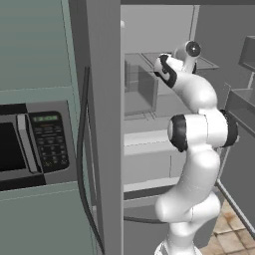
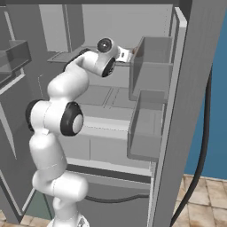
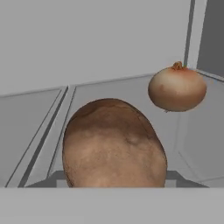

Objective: Move the potato and onion from the top shelf to the second highest shelf to make space. Then, place the pitcher from the counter on the cleared top shelf.

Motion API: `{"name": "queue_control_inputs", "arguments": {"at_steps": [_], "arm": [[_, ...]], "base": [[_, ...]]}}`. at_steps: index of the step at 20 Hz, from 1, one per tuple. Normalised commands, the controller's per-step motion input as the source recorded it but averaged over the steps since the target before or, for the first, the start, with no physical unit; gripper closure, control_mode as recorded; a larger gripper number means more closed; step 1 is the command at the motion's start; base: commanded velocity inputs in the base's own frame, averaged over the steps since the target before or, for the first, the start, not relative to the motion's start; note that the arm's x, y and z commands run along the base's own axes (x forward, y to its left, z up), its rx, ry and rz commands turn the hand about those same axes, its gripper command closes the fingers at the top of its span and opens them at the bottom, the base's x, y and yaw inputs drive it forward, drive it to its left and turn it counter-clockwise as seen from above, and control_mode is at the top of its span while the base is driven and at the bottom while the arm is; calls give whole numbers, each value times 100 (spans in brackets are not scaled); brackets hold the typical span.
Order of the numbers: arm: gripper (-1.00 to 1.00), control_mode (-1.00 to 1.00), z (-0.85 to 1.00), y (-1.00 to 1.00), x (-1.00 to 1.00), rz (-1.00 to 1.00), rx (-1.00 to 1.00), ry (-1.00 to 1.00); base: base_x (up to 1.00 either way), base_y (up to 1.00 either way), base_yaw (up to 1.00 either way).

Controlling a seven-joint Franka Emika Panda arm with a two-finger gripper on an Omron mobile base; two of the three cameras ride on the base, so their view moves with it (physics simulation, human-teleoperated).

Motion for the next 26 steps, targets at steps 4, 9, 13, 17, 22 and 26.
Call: {"name": "queue_control_inputs", "arguments": {"at_steps": [4, 9, 13, 17, 22, 26], "arm": [[100, -100, 79, 29, -100, 0, -9, 0], [100, -100, 64, 41, -100, 0, -14, 0], [100, -100, -1, 51, -100, 0, -16, 0], [100, -100, -40, 35, -100, 1, -5, 0], [100, -100, -56, 7, -100, 2, 0, 0], [100, -100, -62, 3, -100, 0, 1, 0]], "base": [[0, 0, 0], [0, 0, 0], [0, 0, 0], [0, 0, 0], [0, 0, 0], [0, 0, 0]]}}
